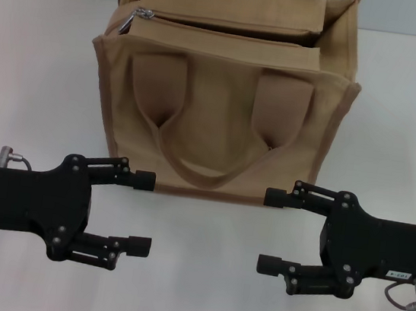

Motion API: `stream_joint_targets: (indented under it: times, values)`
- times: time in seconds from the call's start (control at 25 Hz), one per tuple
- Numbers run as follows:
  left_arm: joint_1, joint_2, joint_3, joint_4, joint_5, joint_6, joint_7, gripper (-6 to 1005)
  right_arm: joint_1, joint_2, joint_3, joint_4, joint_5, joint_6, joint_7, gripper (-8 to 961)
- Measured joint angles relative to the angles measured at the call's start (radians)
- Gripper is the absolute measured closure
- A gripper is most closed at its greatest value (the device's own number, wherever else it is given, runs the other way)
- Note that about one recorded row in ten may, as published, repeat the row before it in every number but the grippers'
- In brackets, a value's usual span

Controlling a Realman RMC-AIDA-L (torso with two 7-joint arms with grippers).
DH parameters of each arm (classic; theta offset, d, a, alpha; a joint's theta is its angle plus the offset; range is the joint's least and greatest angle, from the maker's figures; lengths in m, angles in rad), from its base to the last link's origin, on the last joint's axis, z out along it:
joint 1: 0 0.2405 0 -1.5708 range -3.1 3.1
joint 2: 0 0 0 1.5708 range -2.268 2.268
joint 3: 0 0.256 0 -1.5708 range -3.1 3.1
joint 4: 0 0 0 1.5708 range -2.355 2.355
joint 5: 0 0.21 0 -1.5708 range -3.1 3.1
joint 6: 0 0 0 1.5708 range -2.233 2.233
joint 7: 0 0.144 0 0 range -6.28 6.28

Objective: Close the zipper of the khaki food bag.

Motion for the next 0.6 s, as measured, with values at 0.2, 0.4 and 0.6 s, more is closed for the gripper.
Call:
stream_joint_targets:
  times: [0.2, 0.4, 0.6]
  values:
    - [0.0, 0.0, 0.0, 0.0, 0.0, 0.0, 0.007, 168, 0.003, 0.0, 0.0, 0.0, 0.0, 0.0, 0.002, 119]
    - [-0.001, 0.0, 0.0, 0.0, 0.0, 0.0, 0.01, 172, 0.004, 0.0, 0.0, 0.0, 0.0, 0.0, 0.006, 120]
    - [-0.002, 0.0, 0.0, 0.0, 0.0, 0.0, 0.011, 176, 0.006, 0.0, 0.0, 0.0, 0.0, 0.0, 0.007, 119]
